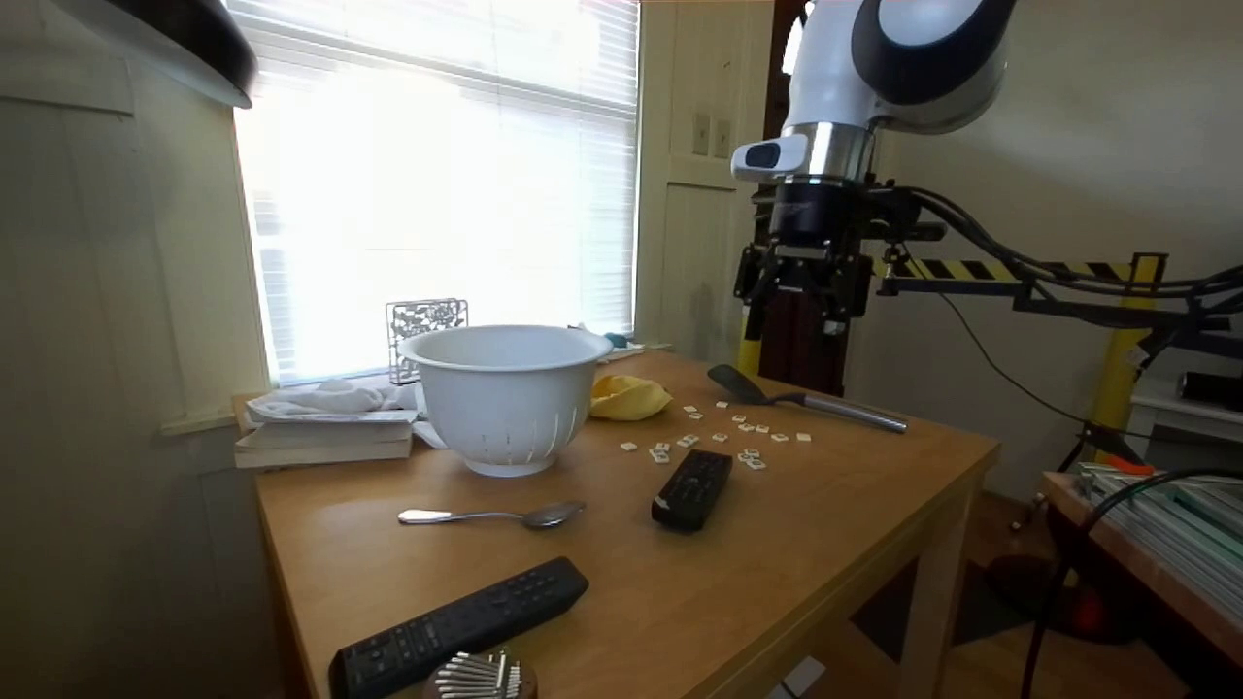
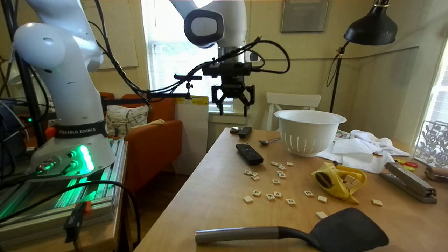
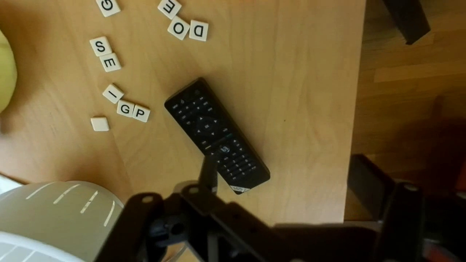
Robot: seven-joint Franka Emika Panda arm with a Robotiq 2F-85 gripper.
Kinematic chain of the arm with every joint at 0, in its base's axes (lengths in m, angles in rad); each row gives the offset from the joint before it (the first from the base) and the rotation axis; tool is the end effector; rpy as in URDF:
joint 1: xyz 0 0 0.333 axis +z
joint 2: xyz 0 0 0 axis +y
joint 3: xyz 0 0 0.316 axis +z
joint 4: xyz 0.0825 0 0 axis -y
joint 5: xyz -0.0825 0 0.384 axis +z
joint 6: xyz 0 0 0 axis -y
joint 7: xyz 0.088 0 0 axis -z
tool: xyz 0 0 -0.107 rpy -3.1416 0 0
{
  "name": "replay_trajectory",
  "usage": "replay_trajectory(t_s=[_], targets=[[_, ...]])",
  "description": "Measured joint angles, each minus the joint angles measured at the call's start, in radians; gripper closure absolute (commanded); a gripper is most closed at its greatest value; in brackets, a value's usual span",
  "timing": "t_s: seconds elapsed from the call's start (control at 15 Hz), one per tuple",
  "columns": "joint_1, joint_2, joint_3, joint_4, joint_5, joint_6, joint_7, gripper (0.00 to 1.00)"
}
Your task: Move the furthest remote to the right, then press a button on the right remote
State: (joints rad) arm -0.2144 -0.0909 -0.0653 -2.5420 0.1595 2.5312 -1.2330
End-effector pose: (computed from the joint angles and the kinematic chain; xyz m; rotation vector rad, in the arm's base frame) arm 0.4396 -0.1278 0.3119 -2.8531 -1.2505 -0.1996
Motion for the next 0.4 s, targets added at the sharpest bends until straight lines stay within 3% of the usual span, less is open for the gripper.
replay_trajectory(t_s=[0.2,0.4], targets=[[0.025,-0.050,-0.059,-0.006,0.000,-0.038,-0.066,0.00],[0.036,-0.043,-0.066,-0.006,0.000,-0.038,-0.063,0.00]])
